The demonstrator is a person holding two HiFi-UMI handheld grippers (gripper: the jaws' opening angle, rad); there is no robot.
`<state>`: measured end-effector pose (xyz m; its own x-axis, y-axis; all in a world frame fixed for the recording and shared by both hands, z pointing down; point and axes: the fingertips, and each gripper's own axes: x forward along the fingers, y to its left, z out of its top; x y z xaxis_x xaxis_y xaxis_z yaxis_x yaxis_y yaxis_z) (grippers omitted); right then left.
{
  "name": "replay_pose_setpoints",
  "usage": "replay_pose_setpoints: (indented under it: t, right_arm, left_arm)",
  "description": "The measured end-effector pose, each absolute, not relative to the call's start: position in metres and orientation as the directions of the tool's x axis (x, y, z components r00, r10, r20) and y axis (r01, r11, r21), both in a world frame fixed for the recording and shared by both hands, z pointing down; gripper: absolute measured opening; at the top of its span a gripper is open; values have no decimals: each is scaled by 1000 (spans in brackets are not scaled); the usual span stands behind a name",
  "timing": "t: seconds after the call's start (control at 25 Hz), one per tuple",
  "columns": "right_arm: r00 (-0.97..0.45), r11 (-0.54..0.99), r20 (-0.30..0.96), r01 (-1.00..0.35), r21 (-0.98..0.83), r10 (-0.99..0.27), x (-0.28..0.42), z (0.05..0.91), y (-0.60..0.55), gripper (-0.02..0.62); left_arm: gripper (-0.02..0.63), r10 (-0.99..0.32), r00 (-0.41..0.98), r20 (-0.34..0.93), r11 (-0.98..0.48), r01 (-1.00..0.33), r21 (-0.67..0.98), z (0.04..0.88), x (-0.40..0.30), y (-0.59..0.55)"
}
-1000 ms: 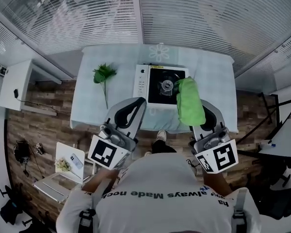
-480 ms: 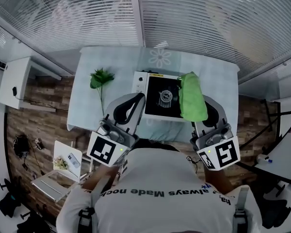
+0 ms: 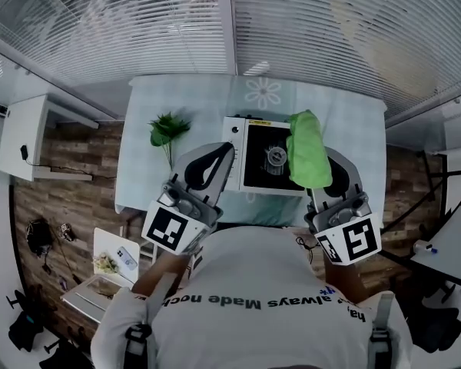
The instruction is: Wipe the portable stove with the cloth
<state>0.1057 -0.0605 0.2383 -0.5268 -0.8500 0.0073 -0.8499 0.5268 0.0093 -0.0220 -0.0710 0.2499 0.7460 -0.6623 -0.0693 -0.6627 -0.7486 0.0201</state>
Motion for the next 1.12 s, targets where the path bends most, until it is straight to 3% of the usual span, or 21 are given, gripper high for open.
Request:
replay_pose_setpoints:
  t: [0.28,0.52,1.12]
  right_arm:
    - [-528,530,56,-847,46,-847,83,262,-84,23]
    - [-567,579,121,-795,181,-815,51,301,-112,23]
    - [-521,697,466,-583,417,-715,-19,467,-168,23]
  left_arm:
    - [12,-662,749,-21,-749,-661,47,279,-41,-92]
    - [12,-676,736,19,-733,-675,80,317,-58,-106]
    - [12,-682,715,155,-705,-699,122,410,-85,-121]
